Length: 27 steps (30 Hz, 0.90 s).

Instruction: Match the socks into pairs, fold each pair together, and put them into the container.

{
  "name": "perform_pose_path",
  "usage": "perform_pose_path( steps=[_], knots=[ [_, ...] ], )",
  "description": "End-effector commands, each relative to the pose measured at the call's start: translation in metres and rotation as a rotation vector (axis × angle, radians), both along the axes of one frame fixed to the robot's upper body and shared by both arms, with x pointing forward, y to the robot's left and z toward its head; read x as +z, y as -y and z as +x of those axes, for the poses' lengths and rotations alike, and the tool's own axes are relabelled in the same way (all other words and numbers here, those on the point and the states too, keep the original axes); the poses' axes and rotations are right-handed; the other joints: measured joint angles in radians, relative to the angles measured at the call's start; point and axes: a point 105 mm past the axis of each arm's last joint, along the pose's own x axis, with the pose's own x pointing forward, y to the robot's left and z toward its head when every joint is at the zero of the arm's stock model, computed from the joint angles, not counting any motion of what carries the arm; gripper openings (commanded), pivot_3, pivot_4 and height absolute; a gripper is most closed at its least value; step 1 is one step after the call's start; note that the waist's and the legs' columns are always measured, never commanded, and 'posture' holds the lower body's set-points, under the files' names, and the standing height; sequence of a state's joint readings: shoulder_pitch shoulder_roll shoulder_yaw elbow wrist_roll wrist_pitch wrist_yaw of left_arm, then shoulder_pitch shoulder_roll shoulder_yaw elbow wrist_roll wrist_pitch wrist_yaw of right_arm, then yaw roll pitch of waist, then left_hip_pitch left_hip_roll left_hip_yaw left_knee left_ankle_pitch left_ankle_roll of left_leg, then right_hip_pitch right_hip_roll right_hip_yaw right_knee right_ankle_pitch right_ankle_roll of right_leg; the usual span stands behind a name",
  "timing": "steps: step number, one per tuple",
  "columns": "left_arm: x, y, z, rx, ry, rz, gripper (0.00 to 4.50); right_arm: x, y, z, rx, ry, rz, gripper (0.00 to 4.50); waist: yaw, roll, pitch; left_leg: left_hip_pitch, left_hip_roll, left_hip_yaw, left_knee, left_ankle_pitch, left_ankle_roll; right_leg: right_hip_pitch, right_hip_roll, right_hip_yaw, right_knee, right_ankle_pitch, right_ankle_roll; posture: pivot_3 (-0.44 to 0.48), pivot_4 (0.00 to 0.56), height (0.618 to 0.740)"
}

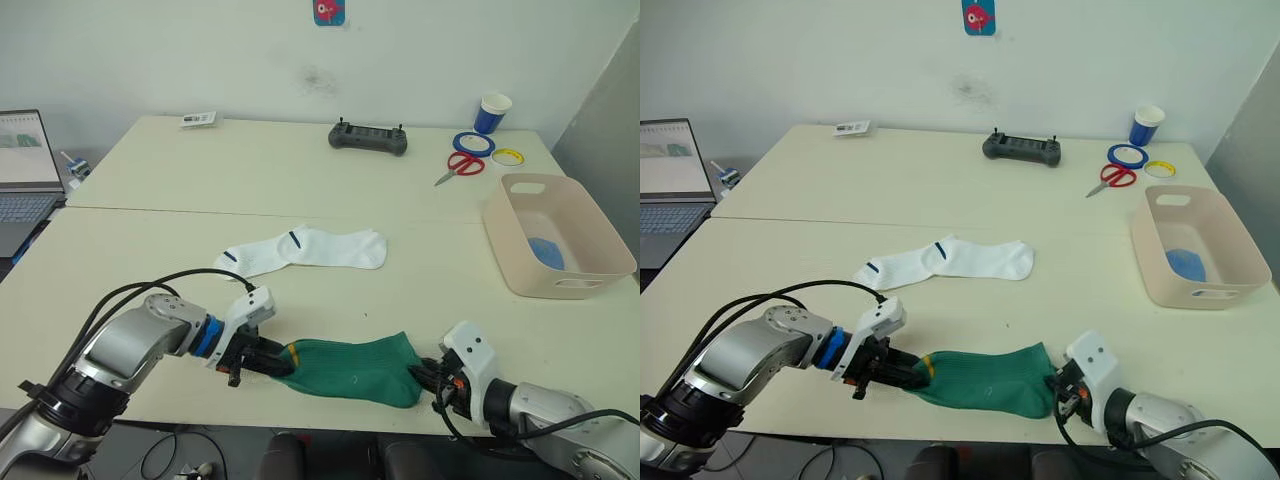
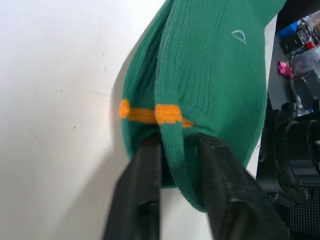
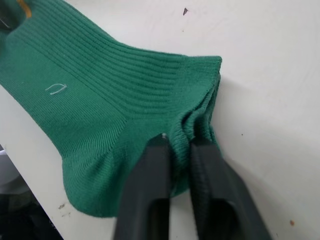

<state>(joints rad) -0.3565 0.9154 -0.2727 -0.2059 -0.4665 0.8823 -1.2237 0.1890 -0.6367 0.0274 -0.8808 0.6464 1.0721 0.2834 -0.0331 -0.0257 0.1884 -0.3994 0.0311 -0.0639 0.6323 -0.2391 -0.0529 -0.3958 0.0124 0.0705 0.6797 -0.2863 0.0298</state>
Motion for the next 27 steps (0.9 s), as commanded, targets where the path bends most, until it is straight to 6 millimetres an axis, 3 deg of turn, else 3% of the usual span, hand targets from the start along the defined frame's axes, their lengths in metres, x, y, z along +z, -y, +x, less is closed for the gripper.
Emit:
perform_pose_path(
  steps=[1, 3, 7, 11, 14, 17, 22, 23, 27],
  knots=[
    [0.013, -0.006, 0.011, 0.035, 0.133, 0.006, 2.65, 0.016, -0.001, -0.001, 0.018, 0.071, 0.018, 2.02, 0.000, 0.000, 0.000, 0.000, 0.000, 0.000, 0.000, 0.000, 0.000, 0.000, 0.000, 0.000, 0.000, 0.000, 0.000, 0.000, 0.150, 0.740],
    [0.022, -0.010, 0.012, 0.035, 0.171, -0.011, 3.23, 0.023, -0.001, -0.002, 0.033, 0.100, 0.017, 2.67, 0.000, 0.000, 0.000, 0.000, 0.000, 0.000, 0.000, 0.000, 0.000, 0.000, 0.000, 0.000, 0.000, 0.000, 0.000, 0.000, 0.150, 0.740],
    [0.043, -0.019, 0.015, 0.029, 0.238, -0.045, 3.23, 0.041, 0.002, -0.005, 0.063, 0.172, 0.034, 2.67, 0.000, 0.000, 0.000, 0.000, 0.000, 0.000, 0.000, 0.000, 0.000, 0.000, 0.000, 0.000, 0.000, 0.000, 0.000, 0.000, 0.150, 0.740],
    [0.059, -0.012, 0.014, -0.035, 0.281, -0.103, 3.23, 0.057, -0.007, -0.001, 0.130, 0.253, 0.057, 2.67, 0.000, 0.000, 0.000, 0.000, 0.000, 0.000, 0.000, 0.000, 0.000, 0.000, 0.000, 0.000, 0.000, 0.000, 0.000, 0.000, 0.150, 0.740],
    [0.058, -0.003, -0.001, -0.140, 0.229, -0.118, 2.65, 0.055, -0.015, 0.002, 0.165, 0.261, 0.053, 2.72, -0.001, 0.000, 0.000, 0.000, 0.000, 0.001, 0.000, 0.000, 0.000, 0.000, 0.000, 0.000, 0.000, 0.000, 0.000, 0.000, 0.150, 0.740],
    [0.050, 0.011, -0.005, -0.173, 0.224, -0.142, 1.70, 0.046, -0.027, 0.006, 0.220, 0.263, 0.035, 2.08, 0.000, 0.000, 0.000, 0.000, 0.000, 0.001, -0.001, 0.000, 0.000, 0.000, 0.000, 0.000, 0.000, 0.000, 0.000, 0.000, 0.150, 0.740],
    [0.029, 0.026, -0.003, -0.212, 0.266, -0.125, 0.15, 0.029, -0.050, 0.016, 0.299, 0.253, 0.008, 0.31, 0.000, 0.000, 0.000, 0.000, 0.000, 0.001, 0.000, 0.000, 0.000, 0.000, 0.000, 0.000, 0.000, 0.000, 0.000, 0.000, 0.150, 0.740],
    [0.026, 0.026, -0.003, -0.215, 0.270, -0.115, 0.00, 0.027, -0.052, 0.018, 0.303, 0.254, 0.006, 0.03, 0.000, 0.000, 0.000, 0.000, 0.000, 0.000, 0.000, 0.000, 0.000, 0.000, 0.001, 0.000, 0.000, 0.000, 0.000, 0.000, 0.150, 0.740],
    [-0.009, 0.022, 0.007, -0.198, 0.293, -0.023, 0.00, 0.003, -0.058, 0.033, 0.289, 0.219, -0.057, 0.03, 0.000, 0.000, -0.001, 0.001, 0.000, 0.000, 0.000, 0.000, 0.000, 0.000, 0.001, 0.000, 0.001, 0.000, 0.000, 0.000, 0.150, 0.740]
  ],
)
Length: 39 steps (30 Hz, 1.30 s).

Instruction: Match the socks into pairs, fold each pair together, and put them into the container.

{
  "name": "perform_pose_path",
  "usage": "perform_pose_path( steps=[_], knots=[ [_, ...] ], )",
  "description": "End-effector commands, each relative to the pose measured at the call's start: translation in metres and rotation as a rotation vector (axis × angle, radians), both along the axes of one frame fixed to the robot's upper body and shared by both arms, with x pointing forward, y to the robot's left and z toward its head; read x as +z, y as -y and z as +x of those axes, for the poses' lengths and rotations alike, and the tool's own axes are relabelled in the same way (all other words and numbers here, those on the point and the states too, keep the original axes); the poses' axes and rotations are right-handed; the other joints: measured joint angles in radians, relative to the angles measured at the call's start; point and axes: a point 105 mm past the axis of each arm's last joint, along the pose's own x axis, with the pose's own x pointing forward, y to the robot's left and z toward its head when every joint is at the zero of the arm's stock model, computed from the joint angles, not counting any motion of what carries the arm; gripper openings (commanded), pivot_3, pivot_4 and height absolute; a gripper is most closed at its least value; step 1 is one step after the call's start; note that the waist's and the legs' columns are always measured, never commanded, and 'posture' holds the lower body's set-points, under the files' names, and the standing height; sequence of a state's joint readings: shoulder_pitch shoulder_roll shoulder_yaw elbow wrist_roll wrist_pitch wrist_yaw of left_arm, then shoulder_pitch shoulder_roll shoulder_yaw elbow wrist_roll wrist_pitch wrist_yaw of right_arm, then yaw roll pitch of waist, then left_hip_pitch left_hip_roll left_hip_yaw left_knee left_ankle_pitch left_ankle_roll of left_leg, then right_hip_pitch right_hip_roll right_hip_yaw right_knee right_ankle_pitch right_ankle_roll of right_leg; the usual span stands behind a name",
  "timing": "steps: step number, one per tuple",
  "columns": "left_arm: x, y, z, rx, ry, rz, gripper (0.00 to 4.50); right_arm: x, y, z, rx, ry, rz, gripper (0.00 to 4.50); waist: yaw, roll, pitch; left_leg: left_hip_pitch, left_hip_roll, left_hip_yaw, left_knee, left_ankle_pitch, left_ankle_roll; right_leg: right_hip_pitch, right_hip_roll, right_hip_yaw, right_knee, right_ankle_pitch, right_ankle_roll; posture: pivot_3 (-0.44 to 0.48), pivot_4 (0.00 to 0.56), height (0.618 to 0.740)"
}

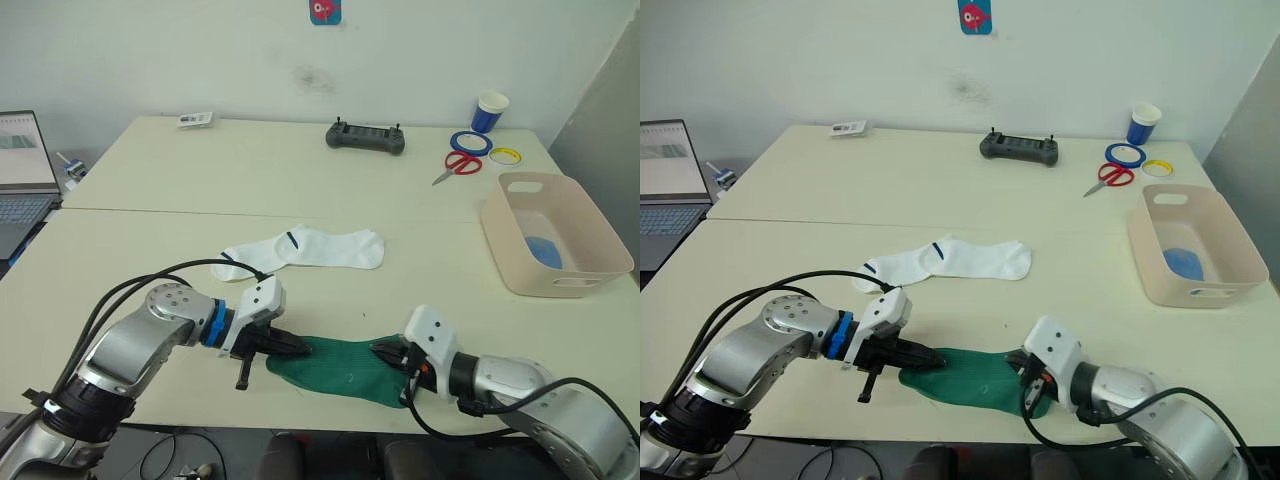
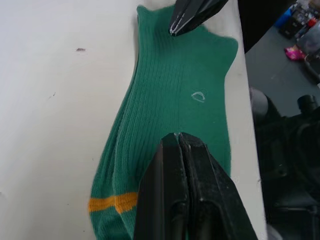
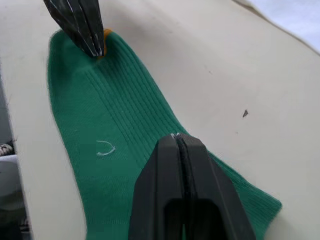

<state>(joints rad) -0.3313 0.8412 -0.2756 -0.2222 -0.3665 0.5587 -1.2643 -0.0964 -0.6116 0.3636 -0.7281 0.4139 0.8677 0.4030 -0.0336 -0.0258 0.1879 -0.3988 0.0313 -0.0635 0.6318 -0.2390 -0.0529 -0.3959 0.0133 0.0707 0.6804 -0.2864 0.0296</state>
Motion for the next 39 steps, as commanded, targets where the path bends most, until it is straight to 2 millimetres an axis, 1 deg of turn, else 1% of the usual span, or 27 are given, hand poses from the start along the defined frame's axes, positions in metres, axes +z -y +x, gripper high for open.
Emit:
perform_pose_path(
  steps=[1, 3, 6, 10, 11, 13, 15, 16, 18, 20, 22, 24, 26, 29, 31, 34, 39],
  knots=[
    [-0.023, -0.004, 0.008, 0.024, 0.040, 0.063, 0.00, -0.013, 0.004, 0.006, -0.019, 0.020, -0.068, 0.03, 0.001, 0.000, 0.000, 0.000, 0.000, 0.000, 0.000, 0.000, 0.000, 0.000, 0.000, 0.000, 0.000, 0.000, 0.000, 0.000, 0.150, 0.740],
    [-0.031, -0.008, 0.011, 0.037, 0.044, 0.083, 0.00, -0.018, 0.013, 0.008, -0.053, 0.017, -0.092, 0.03, 0.004, -0.001, -0.001, -0.001, 0.000, 0.000, 0.000, 0.000, 0.000, 0.000, 0.000, -0.001, 0.000, 0.000, 0.000, 0.000, 0.150, 0.740],
    [-0.040, -0.013, 0.008, 0.037, 0.030, 0.108, 0.00, -0.021, 0.034, 0.010, -0.151, -0.001, -0.074, 0.03, 0.005, 0.000, -0.003, 0.000, 0.000, -0.001, 0.000, 0.000, 0.000, 0.001, -0.001, -0.001, 0.000, 0.000, 0.000, 0.000, 0.150, 0.740],
    [-0.041, -0.011, 0.005, 0.026, 0.020, 0.088, 0.00, -0.027, 0.057, 0.005, -0.228, -0.022, -0.078, 0.03, 0.002, 0.000, -0.007, 0.007, 0.000, 0.000, 0.000, 0.000, 0.000, 0.008, -0.001, 0.000, 0.000, -0.001, -0.001, 0.000, 0.150, 0.740],
    [-0.037, -0.007, 0.004, 0.018, 0.031, 0.060, 0.00, -0.022, 0.060, 0.002, -0.231, -0.004, -0.058, 0.03, 0.001, 0.001, -0.008, 0.008, 0.000, 0.000, 0.000, 0.000, 0.000, 0.008, -0.001, 0.000, 0.000, -0.002, -0.004, 0.000, 0.150, 0.740],
    [-0.027, -0.002, 0.005, 0.012, 0.049, 0.005, 0.00, -0.006, 0.060, -0.001, -0.216, 0.054, 0.003, 0.03, 0.002, 0.000, -0.009, 0.009, 0.000, 0.000, 0.000, 0.000, 0.000, 0.009, -0.001, 0.001, 0.000, -0.003, -0.004, 0.000, 0.150, 0.740],
    [-0.011, 0.004, 0.006, -0.031, 0.089, -0.033, 0.00, 0.013, 0.052, -0.005, -0.160, 0.121, 0.049, 0.03, 0.001, 0.001, -0.009, 0.008, 0.000, 0.000, 0.000, 0.000, 0.000, 0.009, -0.001, 0.001, 0.000, -0.003, -0.004, 0.000, 0.150, 0.740],
    [-0.005, 0.006, 0.004, -0.058, 0.104, -0.045, 0.00, 0.019, 0.048, -0.008, -0.130, 0.141, 0.058, 0.03, 0.000, 0.001, -0.009, 0.008, 0.000, 0.001, 0.000, 0.000, 0.000, 0.008, -0.001, 0.001, 0.000, -0.002, -0.004, 0.000, 0.150, 0.740],
    [0.007, 0.010, 0.001, -0.113, 0.119, -0.063, 0.00, 0.027, 0.040, -0.013, -0.060, 0.159, 0.064, 0.03, -0.002, 0.000, -0.008, 0.007, 0.000, 0.001, 0.000, 0.000, 0.000, 0.007, 0.000, 0.001, 0.000, 0.000, 0.000, 0.000, 0.150, 0.740],
    [0.016, 0.014, -0.005, -0.166, 0.116, -0.075, 0.00, 0.030, 0.031, -0.017, 0.013, 0.163, 0.053, 0.03, -0.001, 0.000, -0.008, 0.007, 0.000, 0.000, 0.000, 0.000, 0.000, 0.007, 0.000, 0.000, 0.000, 0.000, 0.001, 0.000, 0.150, 0.740],
    [0.019, 0.016, -0.012, -0.226, 0.106, -0.061, 0.00, 0.025, 0.019, -0.021, 0.108, 0.152, 0.017, 0.03, -0.002, 0.000, -0.008, 0.006, 0.000, 0.000, 0.000, 0.000, 0.000, 0.007, 0.000, 0.000, 0.000, 0.000, 0.000, 0.000, 0.150, 0.740],
    [0.014, 0.015, -0.017, -0.247, 0.091, -0.038, 0.00, 0.017, 0.010, -0.023, 0.174, 0.134, -0.008, 0.03, -0.002, 0.000, -0.008, 0.006, 0.000, 0.000, 0.000, 0.000, 0.000, 0.007, 0.000, 0.000, 0.000, 0.000, 0.000, 0.000, 0.150, 0.740],
    [0.003, 0.012, -0.016, -0.222, 0.096, -0.005, 0.00, 0.006, 0.004, -0.027, 0.239, 0.109, -0.050, 0.03, -0.001, 0.000, -0.008, 0.006, 0.000, 0.000, -0.001, 0.000, 0.000, 0.006, 0.001, 0.000, 0.000, -0.001, -0.001, 0.000, 0.150, 0.740],
    [-0.013, 0.005, -0.012, -0.176, 0.093, 0.041, 0.00, -0.011, 0.002, -0.033, 0.287, 0.056, -0.107, 0.03, 0.000, 0.000, -0.008, 0.006, 0.000, 0.000, -0.001, 0.000, 0.000, 0.006, 0.000, 0.000, 0.000, -0.001, -0.001, 0.000, 0.150, 0.740],
    [-0.025, -0.001, -0.013, -0.177, 0.099, 0.081, 0.00, -0.020, 0.005, -0.036, 0.281, 0.024, -0.125, 0.03, 0.001, 0.000, -0.008, 0.005, 0.000, -0.001, -0.001, 0.000, 0.000, 0.006, 0.000, -0.001, 0.000, -0.001, -0.001, 0.000, 0.150, 0.740],
    [-0.039, -0.008, -0.015, -0.172, 0.110, 0.123, 0.00, -0.034, 0.019, -0.041, 0.238, -0.028, -0.166, 0.03, 0.004, -0.001, -0.008, 0.005, 0.000, -0.001, -0.001, 0.000, 0.000, 0.006, 0.000, -0.001, -0.001, -0.001, -0.001, 0.000, 0.150, 0.740],
    [-0.039, -0.008, -0.015, -0.153, 0.104, 0.104, 0.00, -0.041, 0.041, -0.051, 0.168, -0.082, -0.185, 0.03, 0.003, -0.001, -0.010, 0.007, 0.000, -0.001, -0.001, 0.000, 0.000, 0.008, -0.001, -0.001, -0.001, -0.002, -0.001, 0.000, 0.150, 0.740]
  ],
)
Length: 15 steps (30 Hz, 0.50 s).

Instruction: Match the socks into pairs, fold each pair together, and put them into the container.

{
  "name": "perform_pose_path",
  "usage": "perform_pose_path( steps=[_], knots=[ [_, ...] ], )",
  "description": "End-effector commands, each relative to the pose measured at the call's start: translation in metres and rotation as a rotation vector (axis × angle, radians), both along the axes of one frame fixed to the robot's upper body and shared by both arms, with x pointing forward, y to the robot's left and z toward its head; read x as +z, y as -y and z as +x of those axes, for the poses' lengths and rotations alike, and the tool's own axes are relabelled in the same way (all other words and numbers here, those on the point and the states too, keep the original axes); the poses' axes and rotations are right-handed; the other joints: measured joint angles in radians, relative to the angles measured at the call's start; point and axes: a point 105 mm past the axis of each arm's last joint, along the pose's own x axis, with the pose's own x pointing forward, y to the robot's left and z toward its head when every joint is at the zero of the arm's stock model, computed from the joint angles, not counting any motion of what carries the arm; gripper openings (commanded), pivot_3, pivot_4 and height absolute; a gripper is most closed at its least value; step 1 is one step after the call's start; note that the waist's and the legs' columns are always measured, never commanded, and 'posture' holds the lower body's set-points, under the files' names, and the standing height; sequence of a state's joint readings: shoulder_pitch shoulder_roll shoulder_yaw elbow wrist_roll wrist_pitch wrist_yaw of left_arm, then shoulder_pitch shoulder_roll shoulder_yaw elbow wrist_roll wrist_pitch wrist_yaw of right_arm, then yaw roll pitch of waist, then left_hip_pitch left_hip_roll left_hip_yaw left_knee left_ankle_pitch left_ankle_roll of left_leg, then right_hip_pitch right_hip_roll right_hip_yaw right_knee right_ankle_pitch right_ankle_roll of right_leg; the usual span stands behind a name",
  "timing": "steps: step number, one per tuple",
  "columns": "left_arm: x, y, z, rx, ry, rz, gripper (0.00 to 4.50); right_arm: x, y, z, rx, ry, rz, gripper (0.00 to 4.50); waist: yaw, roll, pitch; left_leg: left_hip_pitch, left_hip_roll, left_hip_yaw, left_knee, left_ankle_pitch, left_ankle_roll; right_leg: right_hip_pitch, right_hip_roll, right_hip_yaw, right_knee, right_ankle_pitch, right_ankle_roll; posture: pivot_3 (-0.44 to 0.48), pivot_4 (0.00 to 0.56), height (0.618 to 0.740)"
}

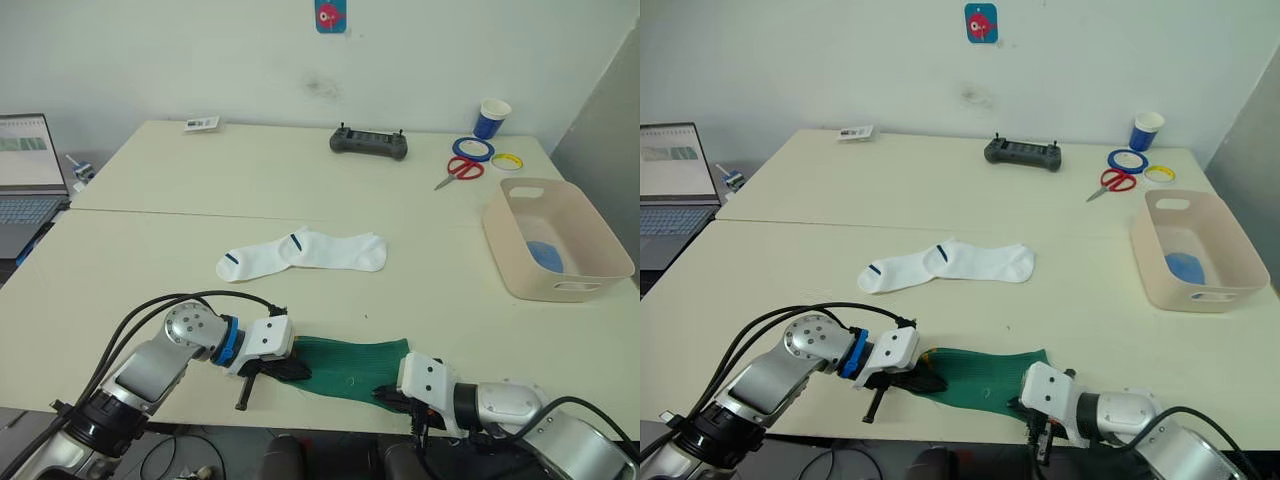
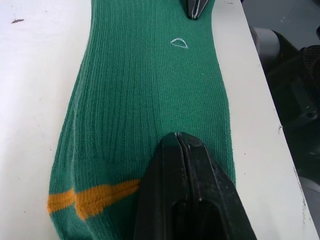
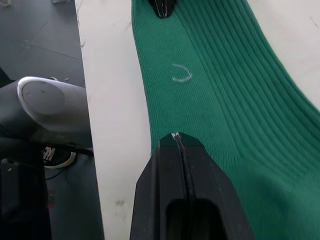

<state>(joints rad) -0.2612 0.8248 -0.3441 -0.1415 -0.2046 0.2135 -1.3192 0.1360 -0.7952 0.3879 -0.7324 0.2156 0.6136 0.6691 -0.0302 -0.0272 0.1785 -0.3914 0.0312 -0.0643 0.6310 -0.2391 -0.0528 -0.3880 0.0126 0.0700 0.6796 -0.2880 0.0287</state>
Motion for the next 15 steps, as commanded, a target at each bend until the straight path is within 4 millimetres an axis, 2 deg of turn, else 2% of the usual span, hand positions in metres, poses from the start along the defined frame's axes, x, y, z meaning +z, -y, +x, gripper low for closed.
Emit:
perform_pose_path(
  steps=[1, 8, 13, 15],
  knots=[
    [-0.009, -0.006, -0.001, 0.031, -0.022, 0.026, 0.00, -0.006, 0.019, -0.007, -0.050, -0.026, -0.051, 0.03, 0.000, 0.000, -0.001, 0.000, 0.000, 0.000, 0.000, 0.000, 0.000, 0.000, 0.000, 0.000, 0.000, -0.001, -0.002, 0.000, 0.150, 0.740],
    [0.025, 0.015, 0.009, 0.024, 0.010, -0.103, 0.00, 0.039, 0.004, -0.007, -0.092, 0.080, 0.124, 0.03, -0.001, -0.001, 0.000, -0.001, 0.000, 0.000, 0.001, 0.000, 0.000, 0.000, 0.000, 0.000, 0.001, 0.000, 0.000, 0.000, 0.150, 0.740],
    [0.015, 0.019, 0.011, 0.020, 0.025, -0.069, 0.00, 0.053, 0.006, 0.004, -0.195, 0.125, 0.201, 0.03, -0.001, -0.001, 0.000, -0.001, 0.000, 0.000, 0.001, 0.000, 0.000, 0.000, 0.000, 0.000, 0.000, 0.001, 0.001, 0.000, 0.150, 0.740],
    [0.005, 0.017, 0.010, 0.035, 0.005, -0.041, 0.00, 0.056, 0.014, 0.013, -0.270, 0.167, 0.209, 0.39, -0.001, -0.001, 0.000, -0.002, 0.000, 0.000, 0.000, 0.000, 0.000, -0.001, 0.000, 0.000, 0.000, 0.001, 0.001, 0.000, 0.150, 0.740]
  ],
)
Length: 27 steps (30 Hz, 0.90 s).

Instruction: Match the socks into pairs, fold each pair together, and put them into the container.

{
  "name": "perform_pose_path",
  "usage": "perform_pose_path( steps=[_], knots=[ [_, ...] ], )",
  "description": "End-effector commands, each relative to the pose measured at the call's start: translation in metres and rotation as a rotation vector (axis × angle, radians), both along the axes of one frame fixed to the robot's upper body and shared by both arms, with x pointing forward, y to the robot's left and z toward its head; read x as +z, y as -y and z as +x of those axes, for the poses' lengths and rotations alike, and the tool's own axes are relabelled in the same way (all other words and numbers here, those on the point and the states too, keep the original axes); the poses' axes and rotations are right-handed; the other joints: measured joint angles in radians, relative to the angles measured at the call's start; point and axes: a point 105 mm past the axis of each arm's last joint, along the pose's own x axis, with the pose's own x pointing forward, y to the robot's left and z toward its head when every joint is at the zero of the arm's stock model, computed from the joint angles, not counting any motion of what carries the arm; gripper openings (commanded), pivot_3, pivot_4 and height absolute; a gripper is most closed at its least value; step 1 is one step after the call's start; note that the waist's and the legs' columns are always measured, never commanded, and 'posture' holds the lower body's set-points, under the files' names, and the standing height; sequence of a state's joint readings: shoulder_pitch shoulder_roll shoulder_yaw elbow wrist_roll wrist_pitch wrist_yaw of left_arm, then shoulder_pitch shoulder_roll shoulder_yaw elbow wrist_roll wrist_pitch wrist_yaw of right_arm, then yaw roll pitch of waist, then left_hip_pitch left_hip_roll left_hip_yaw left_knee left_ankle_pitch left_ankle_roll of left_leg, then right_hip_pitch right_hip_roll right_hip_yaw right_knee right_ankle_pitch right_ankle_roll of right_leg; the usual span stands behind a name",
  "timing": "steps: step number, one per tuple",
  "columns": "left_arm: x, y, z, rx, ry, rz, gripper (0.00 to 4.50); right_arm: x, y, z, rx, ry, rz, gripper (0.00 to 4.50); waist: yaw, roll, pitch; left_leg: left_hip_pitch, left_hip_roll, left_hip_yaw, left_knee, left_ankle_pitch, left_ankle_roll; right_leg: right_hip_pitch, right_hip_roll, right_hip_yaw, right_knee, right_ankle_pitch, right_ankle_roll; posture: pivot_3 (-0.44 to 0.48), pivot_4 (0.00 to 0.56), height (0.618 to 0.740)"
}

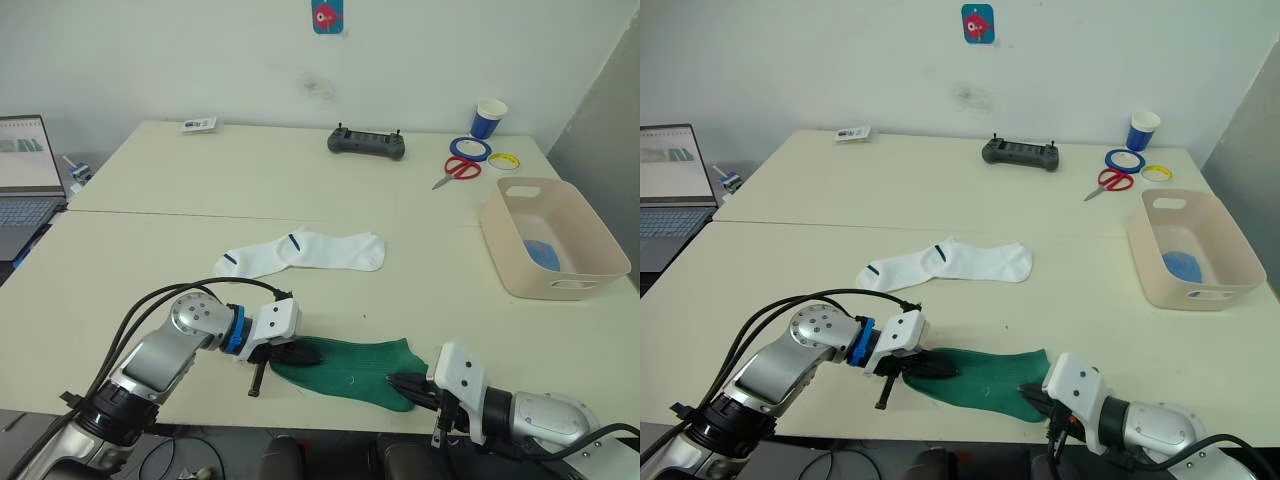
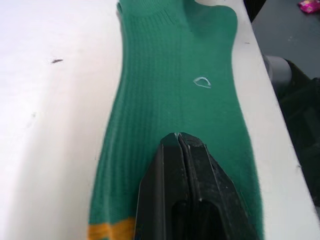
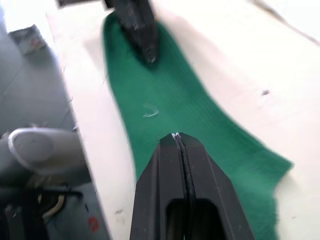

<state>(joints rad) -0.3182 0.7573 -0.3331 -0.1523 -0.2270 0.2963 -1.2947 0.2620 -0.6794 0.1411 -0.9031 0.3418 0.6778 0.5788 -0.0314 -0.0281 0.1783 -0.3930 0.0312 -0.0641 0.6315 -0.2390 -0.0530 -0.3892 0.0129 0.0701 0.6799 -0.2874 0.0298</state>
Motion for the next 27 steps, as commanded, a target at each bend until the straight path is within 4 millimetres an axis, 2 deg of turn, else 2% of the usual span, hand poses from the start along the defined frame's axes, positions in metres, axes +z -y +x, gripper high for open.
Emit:
perform_pose_path(
  steps=[1, 5, 10, 17, 18, 22, 27],
  knots=[
    [-0.013, -0.003, -0.002, 0.018, -0.013, 0.041, 0.00, 0.013, 0.009, 0.010, -0.106, 0.076, 0.032, 0.59, 0.000, 0.000, 0.000, 0.000, 0.000, 0.000, 0.000, 0.000, 0.000, 0.000, 0.000, 0.000, 0.000, 0.000, 0.000, 0.000, 0.150, 0.740],
    [-0.032, -0.011, -0.007, 0.038, -0.038, 0.096, 0.00, 0.005, 0.022, 0.014, -0.217, 0.065, 0.043, 1.98, 0.000, 0.001, -0.001, 0.001, 0.000, -0.001, -0.001, 0.000, 0.000, 0.000, 0.000, 0.000, 0.000, 0.000, -0.001, 0.000, 0.150, 0.740],
    [-0.037, -0.011, -0.014, 0.031, -0.047, 0.095, 0.00, -0.019, 0.033, 0.019, -0.358, 0.036, 0.053, 3.69, -0.001, 0.002, -0.003, 0.003, 0.000, 0.001, -0.001, 0.000, 0.000, 0.001, 0.000, 0.001, 0.000, -0.003, -0.005, 0.000, 0.150, 0.740],
    [-0.039, -0.012, -0.011, 0.037, -0.035, 0.094, 0.00, -0.047, 0.029, 0.011, -0.392, -0.103, 0.060, 3.69, -0.001, 0.004, -0.006, 0.003, 0.000, 0.001, -0.001, 0.000, 0.000, 0.001, 0.000, 0.002, 0.000, -0.004, -0.007, 0.000, 0.150, 0.740],
    [-0.039, -0.012, -0.011, 0.037, -0.032, 0.093, 0.00, -0.048, 0.025, 0.009, -0.372, -0.106, 0.052, 3.52, -0.002, 0.004, -0.007, 0.003, 0.000, 0.001, -0.001, 0.000, 0.000, 0.001, 0.000, 0.002, 0.000, -0.004, -0.007, 0.000, 0.150, 0.740],
    [-0.037, -0.012, -0.010, 0.050, -0.027, 0.075, 0.00, -0.048, 0.015, 0.001, -0.298, -0.098, 0.017, 2.40, -0.002, 0.005, -0.013, 0.004, 0.001, 0.001, -0.002, 0.000, 0.000, 0.001, 0.000, 0.001, 0.000, -0.004, -0.007, 0.000, 0.150, 0.740],
    [-0.023, -0.002, -0.007, 0.053, -0.019, 0.028, 0.00, -0.037, 0.023, 0.009, -0.327, -0.036, 0.009, 0.60, -0.001, 0.005, -0.013, 0.004, 0.000, 0.001, -0.002, 0.000, 0.000, 0.002, 0.000, 0.001, 0.000, -0.004, -0.007, 0.000, 0.150, 0.740]
  ],
)
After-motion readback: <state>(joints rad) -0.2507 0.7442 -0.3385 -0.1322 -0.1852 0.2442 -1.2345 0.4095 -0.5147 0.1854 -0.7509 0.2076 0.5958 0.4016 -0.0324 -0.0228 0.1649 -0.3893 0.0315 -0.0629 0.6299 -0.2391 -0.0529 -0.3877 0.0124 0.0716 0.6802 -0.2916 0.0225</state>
